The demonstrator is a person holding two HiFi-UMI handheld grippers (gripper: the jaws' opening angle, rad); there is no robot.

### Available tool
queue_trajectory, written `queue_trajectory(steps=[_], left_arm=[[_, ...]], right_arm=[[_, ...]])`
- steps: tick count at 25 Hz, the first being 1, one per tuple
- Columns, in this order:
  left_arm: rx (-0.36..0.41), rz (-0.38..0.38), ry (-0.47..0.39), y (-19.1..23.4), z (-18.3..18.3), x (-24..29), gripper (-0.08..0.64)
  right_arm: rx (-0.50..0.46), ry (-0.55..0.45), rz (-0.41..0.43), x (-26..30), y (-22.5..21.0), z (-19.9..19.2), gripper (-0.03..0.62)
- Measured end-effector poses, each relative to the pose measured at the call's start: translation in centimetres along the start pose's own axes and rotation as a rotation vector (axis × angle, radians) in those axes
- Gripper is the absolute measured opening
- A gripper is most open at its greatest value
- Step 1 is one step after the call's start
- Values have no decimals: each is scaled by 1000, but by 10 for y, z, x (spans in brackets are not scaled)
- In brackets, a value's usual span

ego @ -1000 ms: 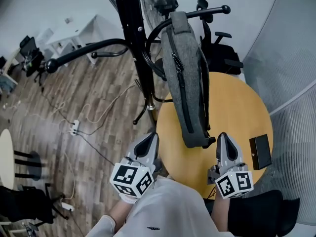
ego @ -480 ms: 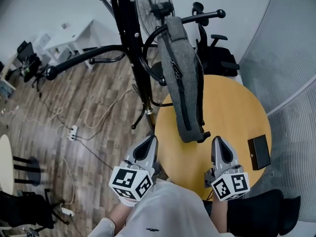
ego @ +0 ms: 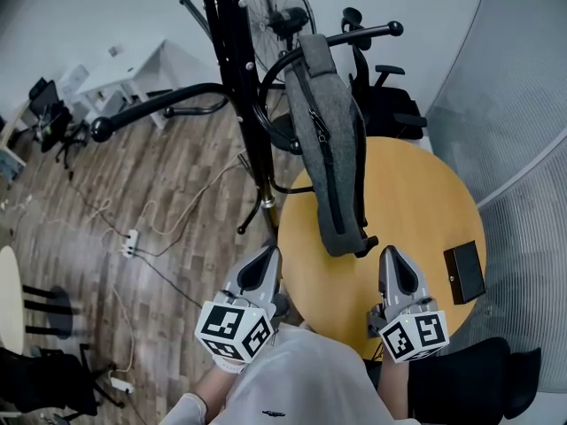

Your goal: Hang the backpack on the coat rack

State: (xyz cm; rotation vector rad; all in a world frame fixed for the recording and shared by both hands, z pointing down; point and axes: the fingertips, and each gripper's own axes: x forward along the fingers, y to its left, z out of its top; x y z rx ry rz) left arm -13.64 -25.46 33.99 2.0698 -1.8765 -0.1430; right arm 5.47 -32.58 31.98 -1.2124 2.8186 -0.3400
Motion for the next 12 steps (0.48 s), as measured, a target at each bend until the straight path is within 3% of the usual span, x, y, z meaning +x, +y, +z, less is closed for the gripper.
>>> queue_trajectory(steps=[12], left_arm=[[-22,14,6,3,-7,-12,17]], right_arm=[[-6,9,6,-5,7,-2,-3]])
